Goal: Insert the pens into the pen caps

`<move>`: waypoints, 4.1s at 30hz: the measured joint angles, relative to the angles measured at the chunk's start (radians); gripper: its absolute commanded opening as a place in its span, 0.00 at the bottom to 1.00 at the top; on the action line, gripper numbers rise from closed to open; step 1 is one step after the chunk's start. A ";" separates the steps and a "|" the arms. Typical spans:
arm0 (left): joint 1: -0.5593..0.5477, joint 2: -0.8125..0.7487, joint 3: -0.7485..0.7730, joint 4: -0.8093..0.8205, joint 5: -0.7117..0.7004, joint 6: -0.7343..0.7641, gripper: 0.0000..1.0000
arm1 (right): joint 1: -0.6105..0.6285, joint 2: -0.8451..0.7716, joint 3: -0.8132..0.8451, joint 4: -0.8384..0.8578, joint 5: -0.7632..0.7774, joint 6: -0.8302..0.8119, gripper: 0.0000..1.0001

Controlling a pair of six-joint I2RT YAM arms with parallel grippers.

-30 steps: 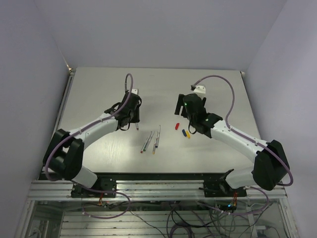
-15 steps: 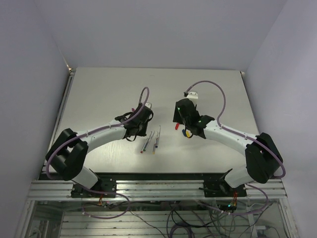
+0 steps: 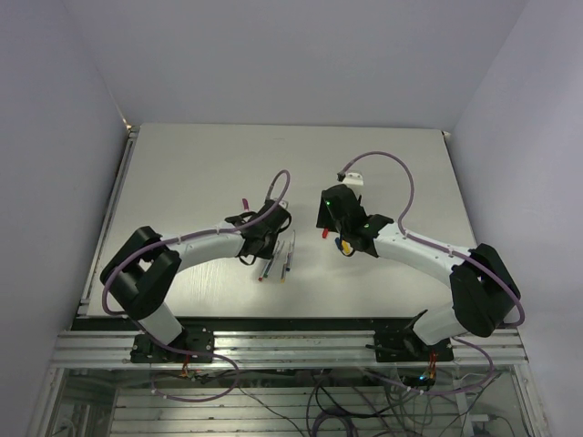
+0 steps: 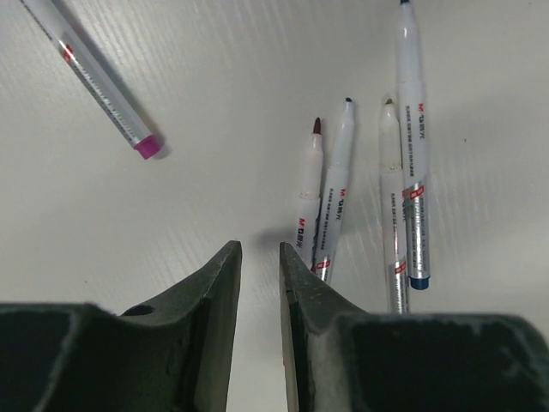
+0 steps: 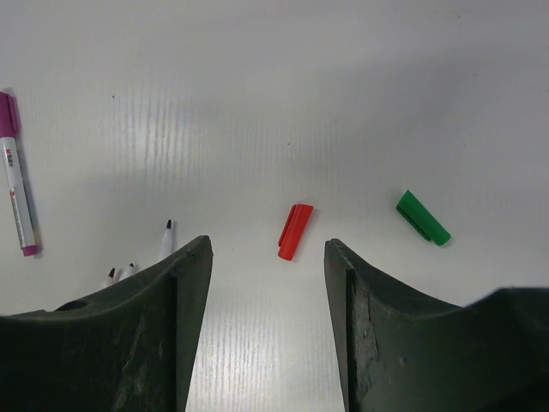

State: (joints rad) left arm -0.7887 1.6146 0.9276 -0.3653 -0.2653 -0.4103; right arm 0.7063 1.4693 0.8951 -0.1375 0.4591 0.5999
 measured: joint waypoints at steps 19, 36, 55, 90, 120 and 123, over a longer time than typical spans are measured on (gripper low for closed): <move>-0.034 0.053 0.023 -0.001 0.000 -0.002 0.34 | 0.000 0.000 -0.005 0.006 -0.001 0.014 0.57; -0.040 0.043 0.024 -0.004 0.010 -0.018 0.34 | 0.000 0.000 -0.006 0.006 -0.001 0.014 0.58; -0.051 -0.020 0.031 -0.015 0.018 -0.051 0.35 | 0.000 -0.002 -0.035 0.022 -0.025 0.029 0.58; -0.066 0.024 0.004 -0.025 0.045 -0.069 0.38 | 0.000 -0.002 -0.049 0.039 -0.039 0.036 0.58; -0.077 0.087 0.028 -0.050 -0.005 -0.099 0.07 | 0.000 0.003 -0.049 0.039 -0.046 0.048 0.58; -0.077 0.078 0.015 -0.037 -0.003 -0.106 0.07 | 0.000 0.003 -0.049 0.039 -0.046 0.052 0.58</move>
State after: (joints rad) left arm -0.8658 1.6928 0.9428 -0.4026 -0.2687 -0.5163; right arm 0.7063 1.4727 0.8463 -0.0990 0.4133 0.6518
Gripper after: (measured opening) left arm 0.210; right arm 0.581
